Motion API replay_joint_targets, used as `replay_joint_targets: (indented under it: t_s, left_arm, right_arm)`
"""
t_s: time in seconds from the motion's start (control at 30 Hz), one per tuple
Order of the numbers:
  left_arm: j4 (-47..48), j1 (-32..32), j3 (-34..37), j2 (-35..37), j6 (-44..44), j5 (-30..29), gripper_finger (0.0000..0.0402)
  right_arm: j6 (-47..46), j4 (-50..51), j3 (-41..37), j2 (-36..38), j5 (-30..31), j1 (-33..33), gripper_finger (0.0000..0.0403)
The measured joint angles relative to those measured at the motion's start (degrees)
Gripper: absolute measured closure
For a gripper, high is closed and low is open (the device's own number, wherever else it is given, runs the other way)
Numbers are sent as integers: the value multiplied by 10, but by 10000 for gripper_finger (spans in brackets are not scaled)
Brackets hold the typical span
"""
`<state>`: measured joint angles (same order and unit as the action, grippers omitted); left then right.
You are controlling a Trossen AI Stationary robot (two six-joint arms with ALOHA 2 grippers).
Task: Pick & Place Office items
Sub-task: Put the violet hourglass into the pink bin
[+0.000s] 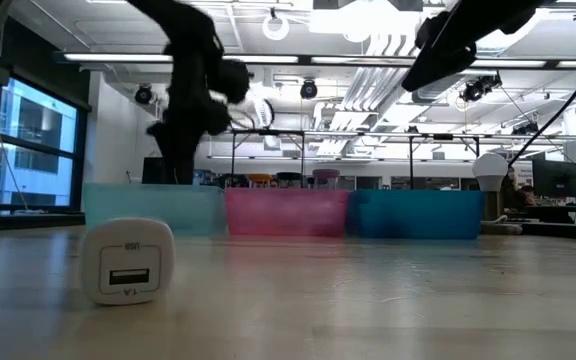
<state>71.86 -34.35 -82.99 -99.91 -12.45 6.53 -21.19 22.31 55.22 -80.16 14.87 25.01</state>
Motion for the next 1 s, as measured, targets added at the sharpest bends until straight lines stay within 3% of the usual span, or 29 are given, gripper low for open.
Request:
replay_joint_targets:
  t_s: [0.2,0.4,0.63,0.83,1.0]
  left_arm:
    - [181,95,-38,69,-99,25,184]
    - [182,257,-38,149,-282,114,184]
    - [183,465,-38,186,-512,49,184]
    - [181,629,-38,171,-753,-12,184]
    - [175,746,-38,144,-906,-24,184]
  right_arm:
    - [-8,0,0,0,-2,6,117]
    - [-28,0,0,0,-4,11,117]
    - [-45,-3,0,0,-3,31,117]
    - [-47,-25,0,0,-3,49,117]
    - [-47,-52,0,0,-3,60,117]
